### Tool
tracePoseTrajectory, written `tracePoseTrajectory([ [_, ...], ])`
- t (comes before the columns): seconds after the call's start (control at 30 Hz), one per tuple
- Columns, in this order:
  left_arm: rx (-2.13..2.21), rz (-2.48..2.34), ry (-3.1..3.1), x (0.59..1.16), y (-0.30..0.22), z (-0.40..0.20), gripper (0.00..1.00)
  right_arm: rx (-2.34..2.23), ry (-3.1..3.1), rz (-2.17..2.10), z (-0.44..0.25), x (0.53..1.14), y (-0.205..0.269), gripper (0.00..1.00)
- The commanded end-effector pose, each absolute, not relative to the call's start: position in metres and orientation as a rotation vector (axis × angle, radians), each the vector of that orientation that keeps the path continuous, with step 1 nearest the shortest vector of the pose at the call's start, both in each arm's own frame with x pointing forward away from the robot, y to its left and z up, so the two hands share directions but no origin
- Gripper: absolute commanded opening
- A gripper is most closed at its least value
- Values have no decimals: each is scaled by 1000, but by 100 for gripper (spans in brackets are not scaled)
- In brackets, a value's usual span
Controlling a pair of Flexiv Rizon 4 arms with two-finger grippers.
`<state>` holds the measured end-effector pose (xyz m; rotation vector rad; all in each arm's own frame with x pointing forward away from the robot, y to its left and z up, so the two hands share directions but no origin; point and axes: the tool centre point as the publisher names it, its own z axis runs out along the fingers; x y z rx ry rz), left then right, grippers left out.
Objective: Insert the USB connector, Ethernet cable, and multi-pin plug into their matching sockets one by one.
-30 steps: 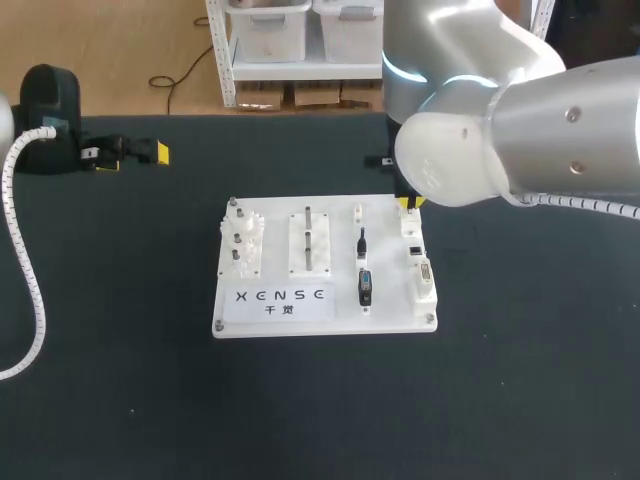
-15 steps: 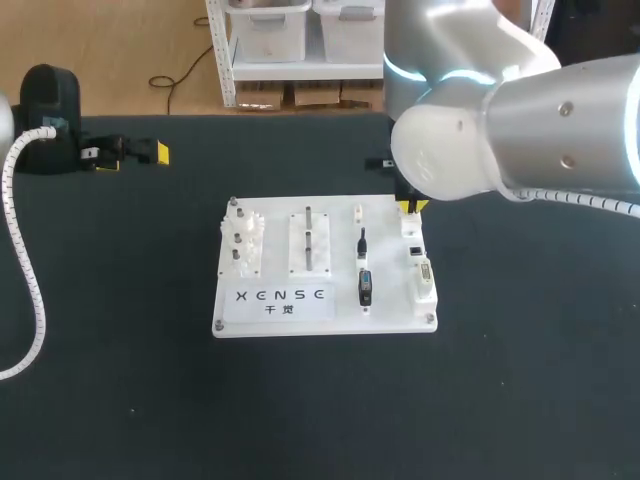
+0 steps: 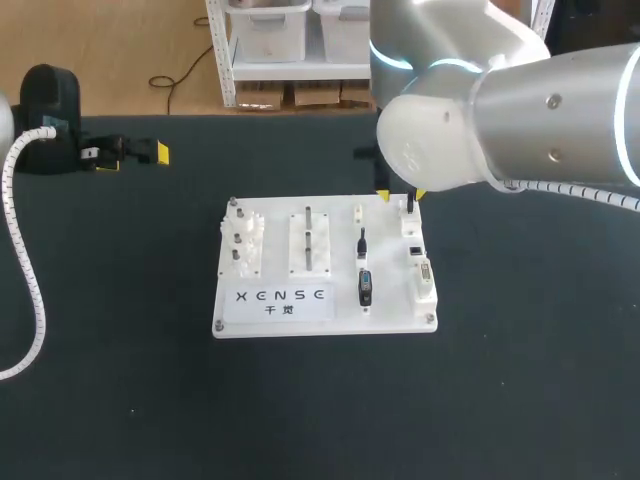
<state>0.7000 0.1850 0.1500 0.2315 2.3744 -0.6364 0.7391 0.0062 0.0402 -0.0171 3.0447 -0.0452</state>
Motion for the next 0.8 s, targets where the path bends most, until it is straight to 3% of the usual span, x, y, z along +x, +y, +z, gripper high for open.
tracePoseTrajectory([
  [0.03,232,-636,2374,700,185,150,100,-30,3022,-40,55,723,13,100],
  [0.8,232,-636,2374,700,185,150,100,-153,3096,17,37,656,58,100],
])
